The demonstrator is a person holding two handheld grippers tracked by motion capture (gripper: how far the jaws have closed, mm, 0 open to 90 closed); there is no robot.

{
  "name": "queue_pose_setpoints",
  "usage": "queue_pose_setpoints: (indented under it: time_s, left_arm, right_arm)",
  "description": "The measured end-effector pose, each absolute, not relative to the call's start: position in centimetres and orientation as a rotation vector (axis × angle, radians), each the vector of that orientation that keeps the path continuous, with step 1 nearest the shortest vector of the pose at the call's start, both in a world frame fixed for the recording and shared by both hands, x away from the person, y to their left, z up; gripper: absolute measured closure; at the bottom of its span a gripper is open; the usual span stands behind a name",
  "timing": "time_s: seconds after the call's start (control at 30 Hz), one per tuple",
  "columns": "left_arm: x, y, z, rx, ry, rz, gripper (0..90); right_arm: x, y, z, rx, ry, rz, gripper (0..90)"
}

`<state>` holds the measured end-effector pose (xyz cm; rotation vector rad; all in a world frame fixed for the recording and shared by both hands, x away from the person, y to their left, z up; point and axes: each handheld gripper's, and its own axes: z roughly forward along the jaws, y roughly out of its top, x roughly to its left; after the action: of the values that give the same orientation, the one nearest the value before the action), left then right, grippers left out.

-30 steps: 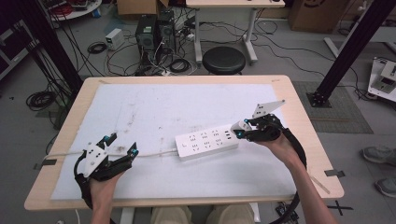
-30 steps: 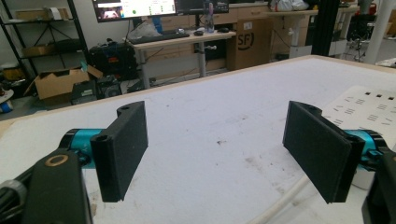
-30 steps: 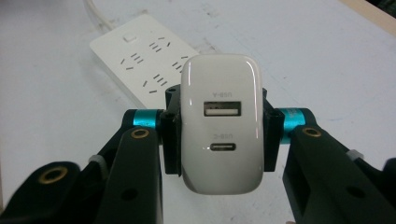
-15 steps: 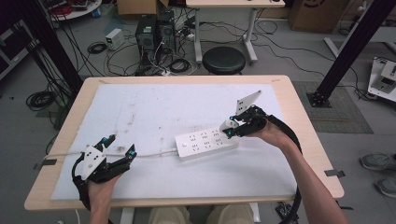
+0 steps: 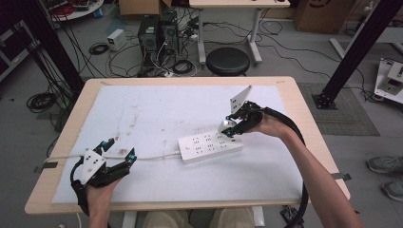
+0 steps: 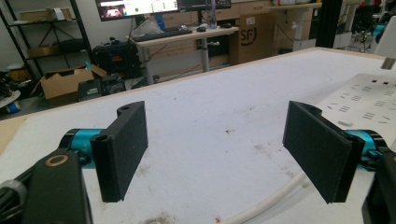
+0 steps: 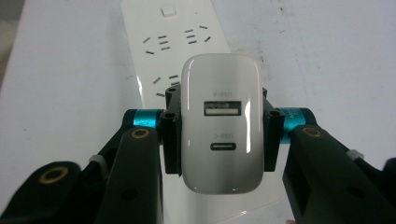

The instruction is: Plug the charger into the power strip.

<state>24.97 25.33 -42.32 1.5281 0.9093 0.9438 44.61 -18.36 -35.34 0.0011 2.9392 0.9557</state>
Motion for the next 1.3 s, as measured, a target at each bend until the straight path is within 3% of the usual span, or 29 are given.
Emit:
queue_pose_setpoints:
  time_s: [0.63, 1.3]
  left_arm:
    - [24.0, 24.7, -42.6, 1.552, 0.954, 0.975, 22.2]
    - [22.5, 25.4, -42.7, 1.555, 0.985, 1.008, 22.2]
  right_arm:
    - [47.0, -15.7, -34.3, -0.263, 3.005, 0.813, 63.0]
    - [47.2, -13.8, -36.4, -0.388, 3.079, 0.602, 63.0]
